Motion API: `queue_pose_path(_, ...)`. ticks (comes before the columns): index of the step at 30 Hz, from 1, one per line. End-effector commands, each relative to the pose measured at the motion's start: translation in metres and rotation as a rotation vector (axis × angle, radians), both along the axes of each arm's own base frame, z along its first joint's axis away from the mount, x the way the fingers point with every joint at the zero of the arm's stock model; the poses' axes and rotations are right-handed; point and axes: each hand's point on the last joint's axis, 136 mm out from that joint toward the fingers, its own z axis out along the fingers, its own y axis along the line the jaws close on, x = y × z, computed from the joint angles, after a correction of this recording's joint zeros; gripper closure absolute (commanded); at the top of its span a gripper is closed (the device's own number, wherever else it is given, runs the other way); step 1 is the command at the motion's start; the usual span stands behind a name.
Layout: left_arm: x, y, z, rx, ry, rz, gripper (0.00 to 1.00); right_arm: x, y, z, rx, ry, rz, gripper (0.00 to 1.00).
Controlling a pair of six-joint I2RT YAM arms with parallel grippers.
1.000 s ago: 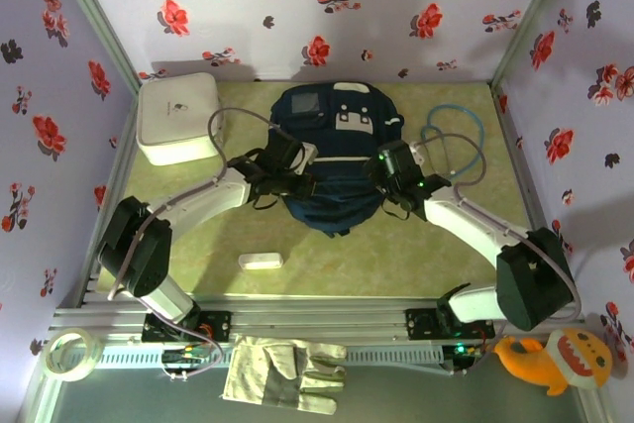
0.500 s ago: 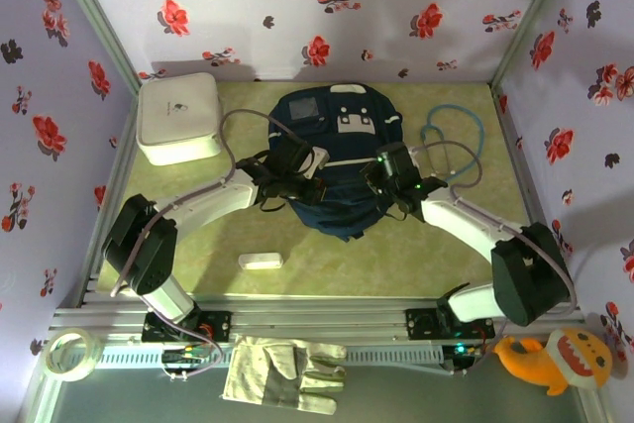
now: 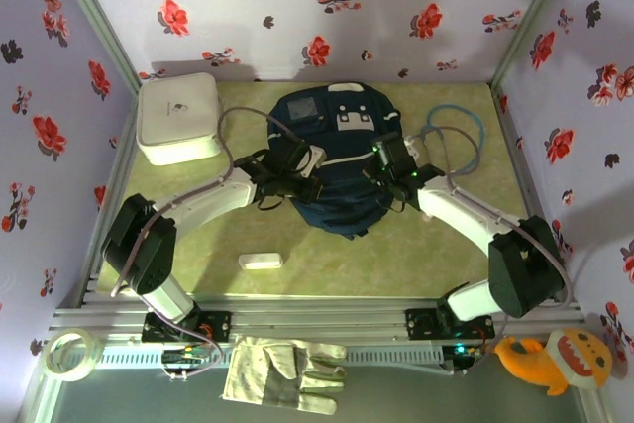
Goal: Pack the student bag
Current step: Unzip the student bag at the top-center of the table, then pick up the personal item from the bottom-center of the table.
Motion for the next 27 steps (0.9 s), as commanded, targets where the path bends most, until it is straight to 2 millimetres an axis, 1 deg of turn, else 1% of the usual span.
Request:
queue_pose_path(1, 0.022, 0.039, 0.008, 0.060, -0.043, 0.095, 1.00, 0.015, -0.025, 0.009, -0.167, -0.036, -0.028, 0.98)
queue_pose_path(3, 0.028, 0.049, 0.004, 0.059, -0.025, 0.128, 1.00, 0.017, -0.028, 0.010, -0.202, -0.035, -0.028, 0.98)
queue_pose_path(8, 0.040, 0.061, 0.002, 0.071, -0.034, 0.148, 1.00, 0.027, -0.030, 0.008, -0.239, -0.022, -0.021, 0.99)
queue_pose_path(11, 0.056, 0.069, 0.005, 0.067, -0.055, 0.173, 1.00, 0.034, -0.028, 0.009, -0.254, -0.023, -0.009, 0.99)
queue_pose_path(13, 0.070, 0.073, 0.007, 0.055, -0.079, 0.193, 1.00, 0.039, -0.027, 0.009, -0.256, -0.027, -0.002, 0.99)
queue_pose_path(17, 0.093, 0.068, 0.009, 0.051, -0.130, 0.175, 1.00, 0.043, -0.024, 0.007, -0.255, -0.032, 0.014, 0.99)
queue_pose_path(21, 0.111, 0.065, 0.008, 0.061, -0.141, 0.164, 0.99, 0.039, -0.026, 0.005, -0.262, -0.023, 0.020, 1.00)
queue_pose_path(23, 0.117, 0.064, 0.009, 0.063, -0.144, 0.167, 0.96, 0.037, -0.027, 0.003, -0.265, -0.019, 0.023, 1.00)
queue_pose_path(25, 0.120, 0.064, 0.009, 0.062, -0.134, 0.178, 0.93, 0.035, -0.024, 0.002, -0.259, -0.016, 0.046, 0.97)
queue_pose_path(26, 0.120, 0.064, 0.010, 0.059, -0.129, 0.183, 0.90, 0.034, -0.022, 0.004, -0.255, -0.013, 0.060, 0.93)
queue_pose_path(27, 0.119, 0.064, 0.012, 0.051, -0.127, 0.193, 0.83, 0.032, -0.020, 0.004, -0.253, -0.008, 0.078, 0.87)
